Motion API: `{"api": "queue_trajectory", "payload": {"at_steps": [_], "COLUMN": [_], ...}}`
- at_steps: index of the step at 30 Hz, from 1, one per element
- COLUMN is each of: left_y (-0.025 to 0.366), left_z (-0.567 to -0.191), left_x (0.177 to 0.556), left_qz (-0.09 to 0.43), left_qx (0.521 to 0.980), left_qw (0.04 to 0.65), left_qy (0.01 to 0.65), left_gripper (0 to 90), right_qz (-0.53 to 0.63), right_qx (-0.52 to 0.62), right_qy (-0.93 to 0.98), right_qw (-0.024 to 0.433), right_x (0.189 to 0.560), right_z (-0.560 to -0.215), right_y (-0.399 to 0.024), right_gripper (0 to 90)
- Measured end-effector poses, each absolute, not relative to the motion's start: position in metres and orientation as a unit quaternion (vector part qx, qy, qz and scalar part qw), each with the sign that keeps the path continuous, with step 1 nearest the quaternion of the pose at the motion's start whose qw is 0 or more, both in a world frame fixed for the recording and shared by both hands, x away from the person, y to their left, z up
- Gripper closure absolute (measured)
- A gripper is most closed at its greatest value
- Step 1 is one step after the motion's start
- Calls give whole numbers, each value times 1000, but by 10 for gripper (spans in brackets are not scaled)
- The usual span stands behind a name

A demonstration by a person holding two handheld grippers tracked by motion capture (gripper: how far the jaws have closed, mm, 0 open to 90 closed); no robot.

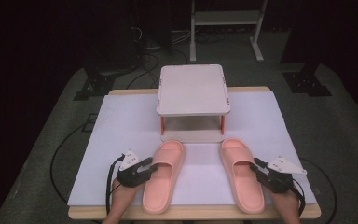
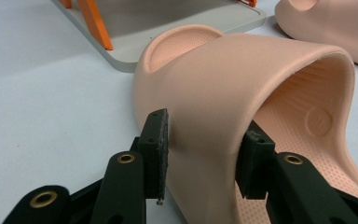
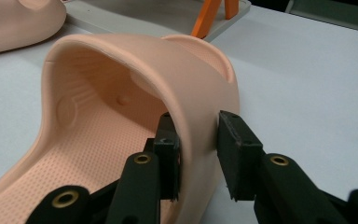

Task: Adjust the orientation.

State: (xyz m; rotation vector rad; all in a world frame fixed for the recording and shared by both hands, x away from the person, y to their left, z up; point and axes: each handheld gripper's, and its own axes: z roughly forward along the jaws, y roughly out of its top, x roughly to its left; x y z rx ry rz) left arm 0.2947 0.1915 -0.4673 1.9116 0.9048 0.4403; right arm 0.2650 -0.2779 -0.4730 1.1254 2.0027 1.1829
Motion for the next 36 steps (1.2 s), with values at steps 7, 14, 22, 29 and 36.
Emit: {"api": "queue_trajectory", "payload": {"at_steps": [7,14,22,29,36], "left_y": [192,193,194,196,202], "left_z": [-467,-466,-466,-466,-466], "left_x": [294,295,294,295,296], "left_qz": [185,189,197,200,199], "left_qx": [780,779,777,774,768], "left_qw": [471,470,469,469,472], "left_qy": [368,369,371,376,384], "left_gripper": [626,657,694,720,751], "right_qz": [440,442,435,433,438], "right_qx": [423,427,433,441,451], "right_qy": [743,739,735,730,723], "right_qw": [276,277,288,291,285], "right_x": [265,266,266,266,267], "right_z": [-473,-474,-473,-474,-474], "right_y": [-278,-280,-280,-283,-289], "right_gripper": [705,720,757,786,815]}}
